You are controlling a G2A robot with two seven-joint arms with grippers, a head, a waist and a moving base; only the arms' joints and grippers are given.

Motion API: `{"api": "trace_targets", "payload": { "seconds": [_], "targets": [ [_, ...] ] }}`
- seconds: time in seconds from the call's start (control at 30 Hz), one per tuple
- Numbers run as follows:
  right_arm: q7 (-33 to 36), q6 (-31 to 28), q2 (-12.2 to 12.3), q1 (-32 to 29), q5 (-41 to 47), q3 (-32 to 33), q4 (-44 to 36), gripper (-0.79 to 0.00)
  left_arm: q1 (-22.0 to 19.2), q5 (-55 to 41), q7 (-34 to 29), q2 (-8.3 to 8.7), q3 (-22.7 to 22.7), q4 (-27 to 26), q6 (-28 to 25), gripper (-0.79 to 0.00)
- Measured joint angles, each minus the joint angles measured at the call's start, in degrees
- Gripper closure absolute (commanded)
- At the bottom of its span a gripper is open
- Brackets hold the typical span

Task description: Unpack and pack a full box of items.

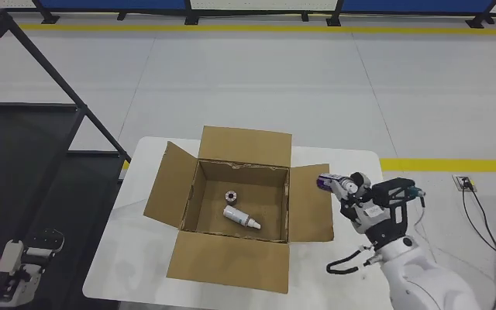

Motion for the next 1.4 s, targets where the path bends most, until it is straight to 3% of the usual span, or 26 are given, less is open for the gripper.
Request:
{"api": "trace_targets", "payload": {
  "seconds": [0.13,0.43,0.73,0.9,0.93,1.0,1.1,1.4],
  "targets": [
    [5.6,-0.2,-0.5,6.2,-7.2,-11.3,3.7,0.0,0.0,0.0,0.0,0.0,0.0,0.0,0.0,-0.785],
    [11.1,8.5,-3.9,23.4,-15.6,-30.8,21.8,0.0,0.0,0.0,0.0,0.0,0.0,0.0,0.0,-0.785],
    [16.7,16.5,-9.7,40.0,-20.2,-44.1,48.7,0.0,0.0,0.0,0.0,0.0,0.0,0.0,0.0,-0.785],
    [16.6,17.1,-12.2,44.2,-17.6,-46.5,58.3,-0.003,0.0,0.0,0.0,0.0,0.0,0.0,0.0,-0.785],
    [16.4,17.0,-12.7,44.8,-17.0,-46.8,59.9,-0.12,0.0,0.0,0.0,0.0,0.0,0.0,0.0,-0.785],
    [15.9,17.1,-13.3,45.6,-16.4,-47.0,61.8,-0.215,0.0,0.0,0.0,0.0,0.0,0.0,0.0,-0.785],
    [15.4,16.7,-14.0,46.3,-15.3,-46.7,63.5,-0.243,0.0,0.0,0.0,0.0,0.0,0.0,0.0,-0.785],
    [15.7,15.0,-14.4,46.1,-15.4,-44.0,63.7,-0.44,0.0,0.0,0.0,0.0,0.0,0.0,0.0,-0.785]
  ]
}}
